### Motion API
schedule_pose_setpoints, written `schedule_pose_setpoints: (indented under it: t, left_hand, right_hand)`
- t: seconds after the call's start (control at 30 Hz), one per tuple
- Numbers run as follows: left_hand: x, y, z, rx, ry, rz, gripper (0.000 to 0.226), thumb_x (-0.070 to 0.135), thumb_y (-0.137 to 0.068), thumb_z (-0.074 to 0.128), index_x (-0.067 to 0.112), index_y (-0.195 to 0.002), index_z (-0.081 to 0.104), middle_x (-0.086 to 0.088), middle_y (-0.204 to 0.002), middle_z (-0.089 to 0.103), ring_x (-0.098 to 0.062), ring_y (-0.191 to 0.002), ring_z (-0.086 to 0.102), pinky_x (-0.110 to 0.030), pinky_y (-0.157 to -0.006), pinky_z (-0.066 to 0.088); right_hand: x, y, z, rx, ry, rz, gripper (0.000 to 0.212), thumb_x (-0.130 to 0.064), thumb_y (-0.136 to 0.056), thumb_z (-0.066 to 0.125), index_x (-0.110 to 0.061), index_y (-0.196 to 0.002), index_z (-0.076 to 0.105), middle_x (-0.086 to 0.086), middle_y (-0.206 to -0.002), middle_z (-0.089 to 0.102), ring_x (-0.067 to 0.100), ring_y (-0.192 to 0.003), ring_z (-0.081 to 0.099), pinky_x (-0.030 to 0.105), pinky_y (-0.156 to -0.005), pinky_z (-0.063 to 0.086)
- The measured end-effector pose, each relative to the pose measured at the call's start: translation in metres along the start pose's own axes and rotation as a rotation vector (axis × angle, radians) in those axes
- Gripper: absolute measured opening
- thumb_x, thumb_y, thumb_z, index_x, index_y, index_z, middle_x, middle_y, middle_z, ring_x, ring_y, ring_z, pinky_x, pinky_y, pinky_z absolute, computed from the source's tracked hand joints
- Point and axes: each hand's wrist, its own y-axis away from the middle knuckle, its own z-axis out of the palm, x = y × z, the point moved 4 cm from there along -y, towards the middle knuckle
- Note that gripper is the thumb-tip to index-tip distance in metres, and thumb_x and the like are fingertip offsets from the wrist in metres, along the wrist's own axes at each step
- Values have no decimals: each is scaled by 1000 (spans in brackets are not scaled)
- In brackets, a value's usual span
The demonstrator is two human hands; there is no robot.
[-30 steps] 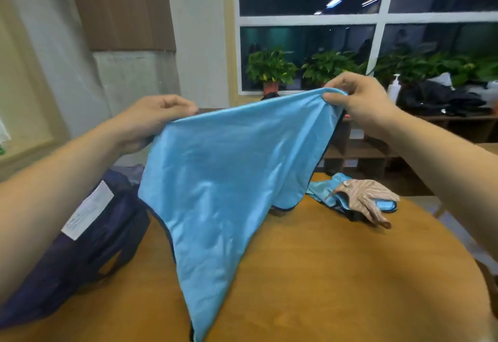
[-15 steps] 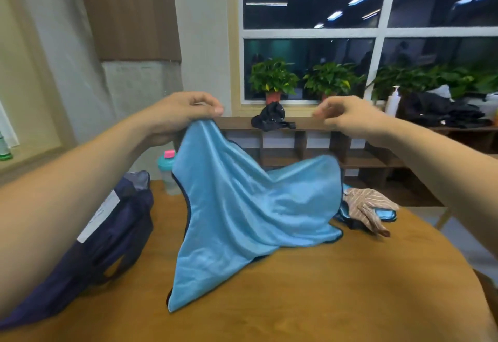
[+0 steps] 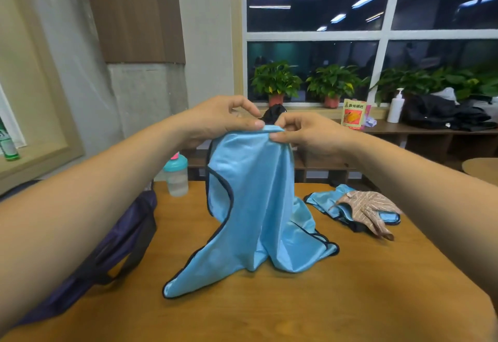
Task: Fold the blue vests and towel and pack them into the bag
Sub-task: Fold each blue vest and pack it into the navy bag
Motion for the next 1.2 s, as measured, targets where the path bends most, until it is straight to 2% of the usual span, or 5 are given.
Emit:
schedule_pose_setpoints:
  t: [0.23,0.4,0.7,1.03,1.2]
  left_hand:
    - [-30,14,-28,12,-118,-70,36,58,-77,86,36,-104,79,8,-116,75,-14,-110,70,-35,-97,58]
    - [-27,14,-26,-6,-25,-67,31,46,-83,86,27,-107,79,1,-108,78,-14,-95,75,-28,-80,61]
    - [16,0,7,-18,-27,29,28,39,-90,83,22,-110,77,5,-93,79,-7,-82,72,-24,-73,57]
    - [-5,9,-13,55,-5,-4,40,48,-87,82,14,-107,75,5,-87,78,-2,-75,69,-15,-64,52]
    - [1,3,-4,54,73,26,43,47,-92,78,8,-109,72,6,-91,77,-8,-88,69,-24,-85,53]
  right_hand:
    - [21,26,-43,71,181,81,16,-22,-97,76,-9,-96,68,3,-81,67,7,-76,60,29,-79,47]
    - [27,34,-45,-39,266,193,25,-24,-95,79,-5,-106,67,17,-101,73,25,-92,64,41,-92,50]
    - [-5,5,32,-230,-288,113,43,-32,-93,82,-9,-124,65,14,-129,66,28,-124,59,55,-128,30]
    - [-15,9,-12,-39,-228,74,29,-28,-92,82,-14,-82,59,8,-84,54,18,-78,53,36,-81,41]
    - [-17,23,-2,-265,-214,222,51,-40,-100,65,-6,-138,64,11,-142,67,29,-133,62,48,-117,44]
